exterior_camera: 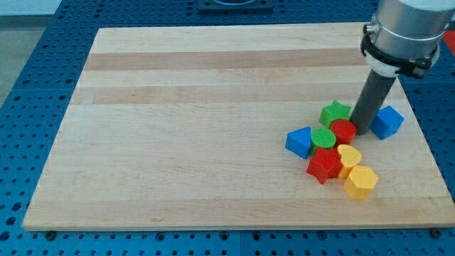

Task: Move the blue cube to the top of the green star

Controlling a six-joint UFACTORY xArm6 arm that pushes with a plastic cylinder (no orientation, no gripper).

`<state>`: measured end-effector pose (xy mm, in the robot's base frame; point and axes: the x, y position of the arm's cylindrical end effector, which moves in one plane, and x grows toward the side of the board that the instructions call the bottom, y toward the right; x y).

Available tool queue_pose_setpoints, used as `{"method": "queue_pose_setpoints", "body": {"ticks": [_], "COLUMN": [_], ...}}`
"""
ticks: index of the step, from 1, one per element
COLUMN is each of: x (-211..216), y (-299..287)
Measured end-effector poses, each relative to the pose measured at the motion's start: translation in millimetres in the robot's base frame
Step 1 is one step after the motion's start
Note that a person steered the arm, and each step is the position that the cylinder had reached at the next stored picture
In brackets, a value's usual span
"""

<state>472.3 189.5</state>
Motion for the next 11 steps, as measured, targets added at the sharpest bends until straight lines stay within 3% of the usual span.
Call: {"method": "queue_pose_setpoints", "body": {"ticks": [2,4,7,11], "x": [37,31,13,-39], "y": [12,99,44,38]}}
